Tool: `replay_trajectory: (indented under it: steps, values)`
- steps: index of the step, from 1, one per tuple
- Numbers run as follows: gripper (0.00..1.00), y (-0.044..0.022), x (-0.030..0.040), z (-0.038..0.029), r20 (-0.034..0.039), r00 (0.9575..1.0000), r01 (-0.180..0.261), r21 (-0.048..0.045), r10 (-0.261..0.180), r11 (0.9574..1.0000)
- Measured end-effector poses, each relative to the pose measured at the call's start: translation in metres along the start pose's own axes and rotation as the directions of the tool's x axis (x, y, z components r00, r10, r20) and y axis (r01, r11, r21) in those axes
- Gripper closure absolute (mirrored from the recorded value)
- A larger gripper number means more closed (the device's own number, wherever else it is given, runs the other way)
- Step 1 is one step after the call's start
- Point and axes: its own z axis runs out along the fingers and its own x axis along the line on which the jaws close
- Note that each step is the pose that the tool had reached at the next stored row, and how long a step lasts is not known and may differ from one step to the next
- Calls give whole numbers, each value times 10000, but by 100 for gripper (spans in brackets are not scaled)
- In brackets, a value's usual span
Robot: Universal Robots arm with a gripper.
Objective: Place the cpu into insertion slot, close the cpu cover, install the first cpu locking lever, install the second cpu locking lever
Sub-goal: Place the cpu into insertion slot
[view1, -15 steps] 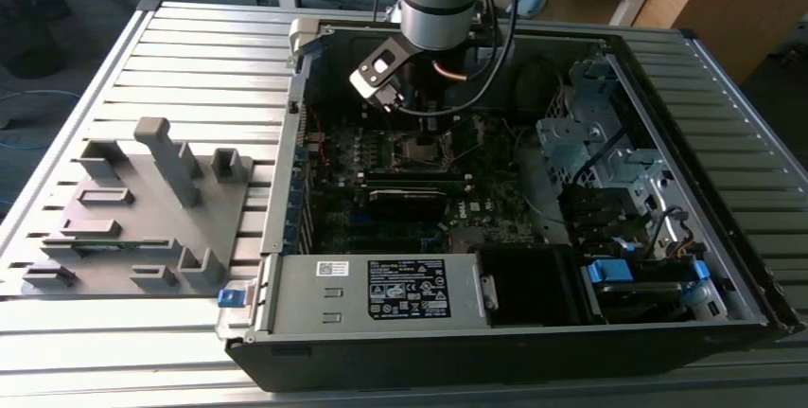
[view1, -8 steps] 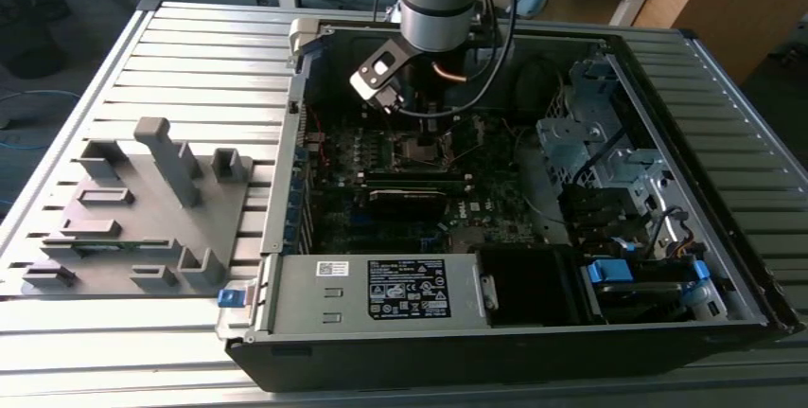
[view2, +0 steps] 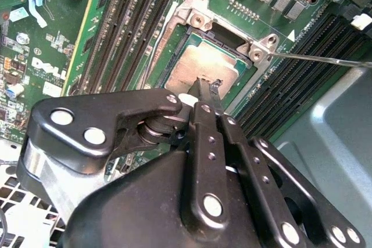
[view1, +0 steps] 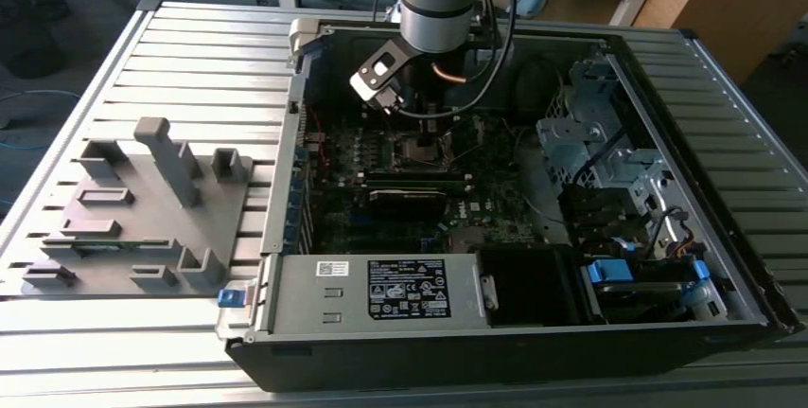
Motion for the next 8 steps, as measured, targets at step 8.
replay_trajectory:
  steps: [8]
  values:
    - [90,0,0,1,2,10000,-4,161,4,9999]
